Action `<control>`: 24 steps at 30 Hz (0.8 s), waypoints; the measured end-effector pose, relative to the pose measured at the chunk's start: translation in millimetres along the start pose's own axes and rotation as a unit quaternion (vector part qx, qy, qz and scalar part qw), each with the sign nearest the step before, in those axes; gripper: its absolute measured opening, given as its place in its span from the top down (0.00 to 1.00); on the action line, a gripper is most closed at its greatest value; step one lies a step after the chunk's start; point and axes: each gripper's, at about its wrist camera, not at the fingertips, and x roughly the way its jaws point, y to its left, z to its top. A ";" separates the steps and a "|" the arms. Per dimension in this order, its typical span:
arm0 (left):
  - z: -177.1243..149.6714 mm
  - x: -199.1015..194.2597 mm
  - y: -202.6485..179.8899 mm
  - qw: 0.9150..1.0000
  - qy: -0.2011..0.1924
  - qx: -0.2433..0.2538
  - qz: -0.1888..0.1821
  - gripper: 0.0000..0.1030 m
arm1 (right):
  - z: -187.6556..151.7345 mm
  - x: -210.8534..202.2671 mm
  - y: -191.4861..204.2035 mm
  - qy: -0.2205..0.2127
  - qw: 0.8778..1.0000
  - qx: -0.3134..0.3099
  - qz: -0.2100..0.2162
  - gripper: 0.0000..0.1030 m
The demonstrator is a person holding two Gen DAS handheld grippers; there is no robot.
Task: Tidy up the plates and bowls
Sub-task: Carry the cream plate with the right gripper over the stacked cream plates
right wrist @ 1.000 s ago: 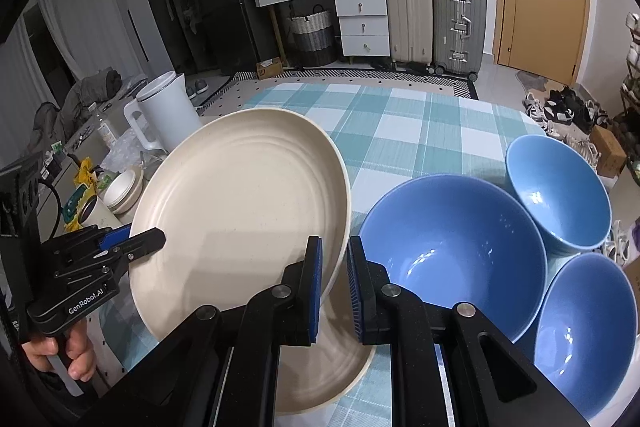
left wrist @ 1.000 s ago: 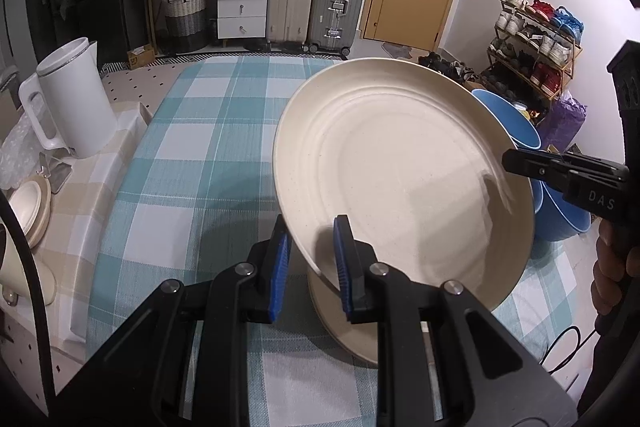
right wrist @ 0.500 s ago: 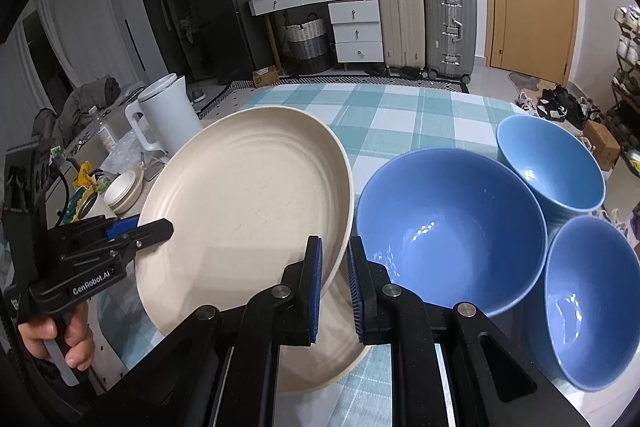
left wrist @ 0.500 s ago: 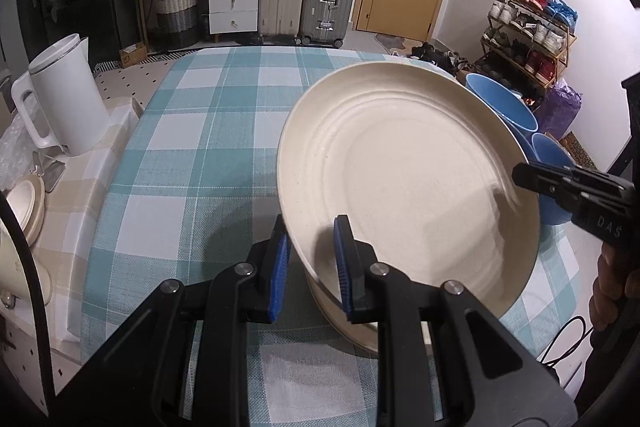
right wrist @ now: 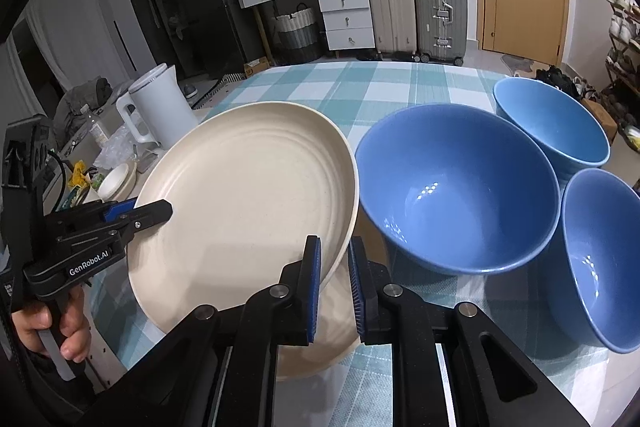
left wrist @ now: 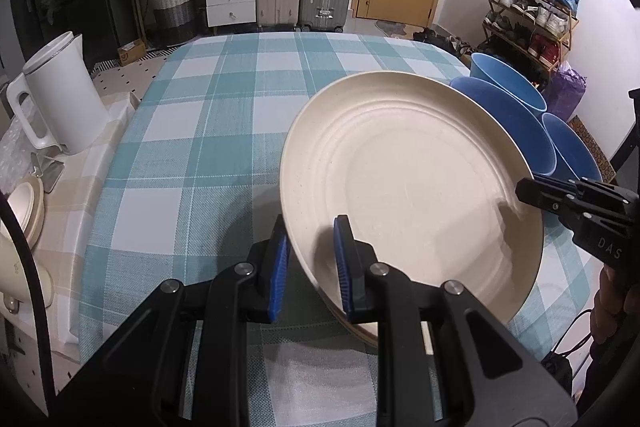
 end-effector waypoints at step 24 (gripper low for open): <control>-9.2 24.2 -6.1 0.998 0.025 0.044 0.024 0.83 | -34.5 14.8 1.8 0.011 1.000 0.013 0.003 0.84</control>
